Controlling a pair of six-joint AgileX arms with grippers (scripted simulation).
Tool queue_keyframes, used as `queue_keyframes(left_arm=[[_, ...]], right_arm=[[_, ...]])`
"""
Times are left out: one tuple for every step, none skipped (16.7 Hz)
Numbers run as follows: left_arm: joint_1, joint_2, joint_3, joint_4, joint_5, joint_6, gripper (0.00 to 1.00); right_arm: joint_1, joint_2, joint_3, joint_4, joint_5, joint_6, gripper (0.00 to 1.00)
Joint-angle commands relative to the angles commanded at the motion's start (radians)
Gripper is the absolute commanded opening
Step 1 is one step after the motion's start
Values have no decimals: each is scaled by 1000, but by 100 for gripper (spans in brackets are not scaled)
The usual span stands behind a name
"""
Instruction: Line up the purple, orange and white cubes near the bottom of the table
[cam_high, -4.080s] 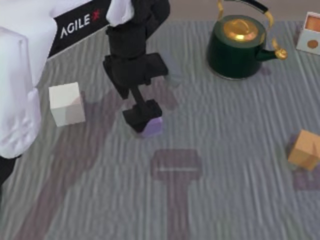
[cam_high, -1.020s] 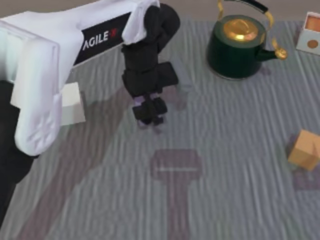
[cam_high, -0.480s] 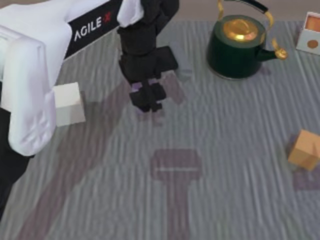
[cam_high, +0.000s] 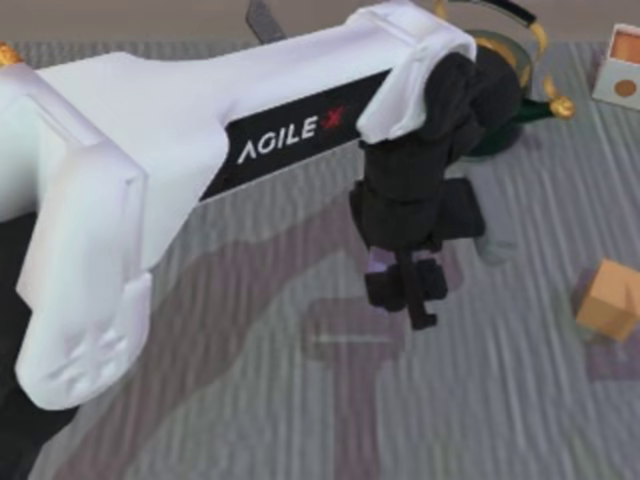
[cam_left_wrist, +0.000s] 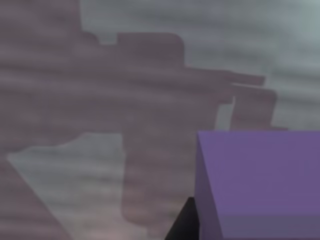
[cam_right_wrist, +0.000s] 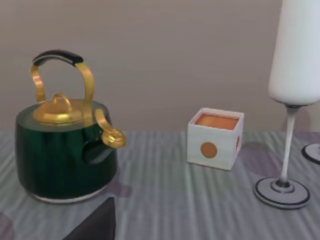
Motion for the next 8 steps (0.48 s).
queue_keyframes(left_arm=[[-51, -21, -30, 7, 0, -19, 0], [-96, -41, -56, 14, 0, -36, 0], [-131, -60, -79, 21, 0, -51, 0], [-156, -74, -96, 27, -1, -63, 0], [-170, -83, -106, 30, -1, -70, 0], [-173, -85, -109, 31, -1, -72, 0], [-173, -85, -109, 31, -1, -72, 0], [-173, -85, -109, 31, -1, -72, 0]], right_arm=[[0, 0, 0, 0, 0, 0, 100], [0, 0, 0, 0, 0, 0, 100], [0, 0, 0, 0, 0, 0, 100], [0, 0, 0, 0, 0, 0, 100], [0, 0, 0, 0, 0, 0, 100], [0, 0, 0, 0, 0, 0, 100], [0, 0, 0, 0, 0, 0, 100], [0, 0, 0, 0, 0, 0, 100]])
